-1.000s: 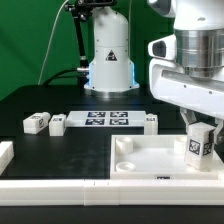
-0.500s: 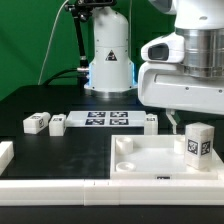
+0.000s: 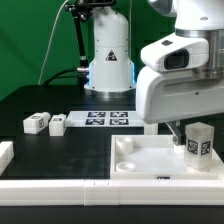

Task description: Assemble one leg

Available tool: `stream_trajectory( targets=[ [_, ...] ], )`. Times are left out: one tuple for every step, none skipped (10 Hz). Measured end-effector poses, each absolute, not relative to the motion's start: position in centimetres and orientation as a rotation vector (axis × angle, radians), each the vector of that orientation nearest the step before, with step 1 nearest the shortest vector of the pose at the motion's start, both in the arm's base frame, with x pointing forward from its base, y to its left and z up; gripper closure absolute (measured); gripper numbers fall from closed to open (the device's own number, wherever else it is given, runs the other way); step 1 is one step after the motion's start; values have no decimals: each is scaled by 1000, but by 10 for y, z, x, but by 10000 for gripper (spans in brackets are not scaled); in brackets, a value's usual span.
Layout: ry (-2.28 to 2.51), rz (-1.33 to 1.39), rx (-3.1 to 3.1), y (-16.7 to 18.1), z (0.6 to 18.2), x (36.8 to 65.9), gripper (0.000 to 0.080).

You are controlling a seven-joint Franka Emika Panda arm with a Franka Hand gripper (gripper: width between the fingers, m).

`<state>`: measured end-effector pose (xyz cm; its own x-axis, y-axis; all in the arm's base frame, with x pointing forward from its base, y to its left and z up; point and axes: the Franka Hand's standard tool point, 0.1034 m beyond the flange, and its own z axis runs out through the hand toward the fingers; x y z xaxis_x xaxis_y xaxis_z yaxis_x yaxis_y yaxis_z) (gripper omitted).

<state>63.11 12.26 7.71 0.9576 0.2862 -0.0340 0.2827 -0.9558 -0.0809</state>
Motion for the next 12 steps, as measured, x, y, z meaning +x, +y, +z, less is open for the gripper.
stream_trajectory(
  targets=[
    [-567, 65, -3012, 121, 77, 631, 151],
    [-655, 62, -2993, 121, 77, 631, 151],
    [-793, 56, -2958, 120, 77, 631, 151],
    [-756, 57, -2966, 121, 77, 631, 151],
    [-757, 57, -2966, 121, 77, 631, 151],
    [-757, 57, -2966, 121, 77, 631, 273],
    [-757, 57, -2966, 121, 77, 631, 412],
    [-703, 59, -2979, 121, 77, 631, 510],
    [-699, 59, -2981, 121, 77, 631, 510],
    [-595, 63, -3003, 121, 77, 631, 509],
    [-416, 71, -3036, 120, 77, 631, 509],
    [-214, 79, -3051, 119, 76, 631, 509]
  ],
)
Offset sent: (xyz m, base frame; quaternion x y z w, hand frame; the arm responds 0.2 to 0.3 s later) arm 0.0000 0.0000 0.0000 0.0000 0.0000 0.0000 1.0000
